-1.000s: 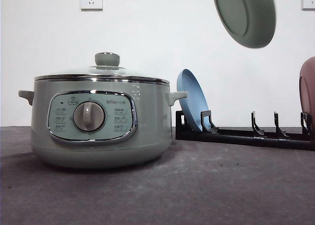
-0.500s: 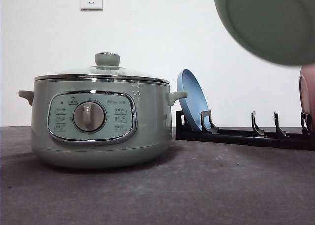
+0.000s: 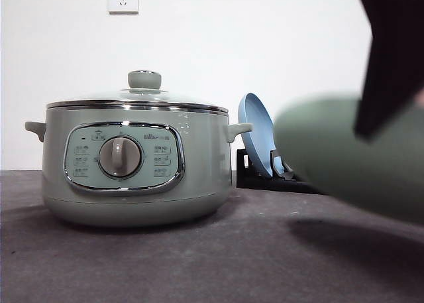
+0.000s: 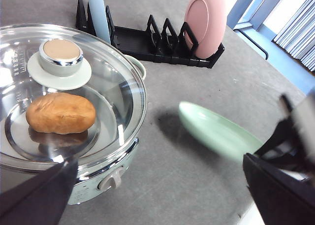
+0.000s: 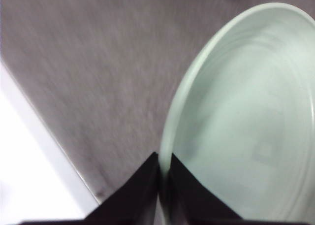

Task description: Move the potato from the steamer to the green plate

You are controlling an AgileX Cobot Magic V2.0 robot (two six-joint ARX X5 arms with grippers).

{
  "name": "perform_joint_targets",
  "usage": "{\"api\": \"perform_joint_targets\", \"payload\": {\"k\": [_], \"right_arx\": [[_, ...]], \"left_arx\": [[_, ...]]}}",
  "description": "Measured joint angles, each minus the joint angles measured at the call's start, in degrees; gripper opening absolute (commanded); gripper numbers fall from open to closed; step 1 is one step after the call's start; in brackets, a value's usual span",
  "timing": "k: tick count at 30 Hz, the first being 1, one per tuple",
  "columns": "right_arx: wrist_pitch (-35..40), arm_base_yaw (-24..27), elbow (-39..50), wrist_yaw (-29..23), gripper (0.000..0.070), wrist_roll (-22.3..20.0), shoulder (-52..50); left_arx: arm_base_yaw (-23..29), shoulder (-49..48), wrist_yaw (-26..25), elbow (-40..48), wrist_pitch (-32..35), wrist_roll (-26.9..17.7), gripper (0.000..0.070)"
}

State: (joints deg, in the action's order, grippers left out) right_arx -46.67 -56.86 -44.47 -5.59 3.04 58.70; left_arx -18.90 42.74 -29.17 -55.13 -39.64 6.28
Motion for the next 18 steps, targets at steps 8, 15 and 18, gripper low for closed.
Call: {"api": "perform_joint_targets", "payload": {"k": [8, 15, 18], "right_arx": [[4.5, -3.69, 2.34, -4.62, 0.0004, 0.12, 6.99], [8.11, -5.14, 2.34, -6.89, 0.0004, -0.42, 13.19], [9.37, -5.41, 2.34, -7.09, 0.0004, -0.68, 15.78]], "left_arx": [[0.0, 0.0, 0.0, 0.0, 0.0, 0.0, 0.07], [0.0, 0.0, 0.0, 0.0, 0.0, 0.0, 0.07], [0.0, 0.0, 0.0, 0.0, 0.0, 0.0, 0.07]]}}
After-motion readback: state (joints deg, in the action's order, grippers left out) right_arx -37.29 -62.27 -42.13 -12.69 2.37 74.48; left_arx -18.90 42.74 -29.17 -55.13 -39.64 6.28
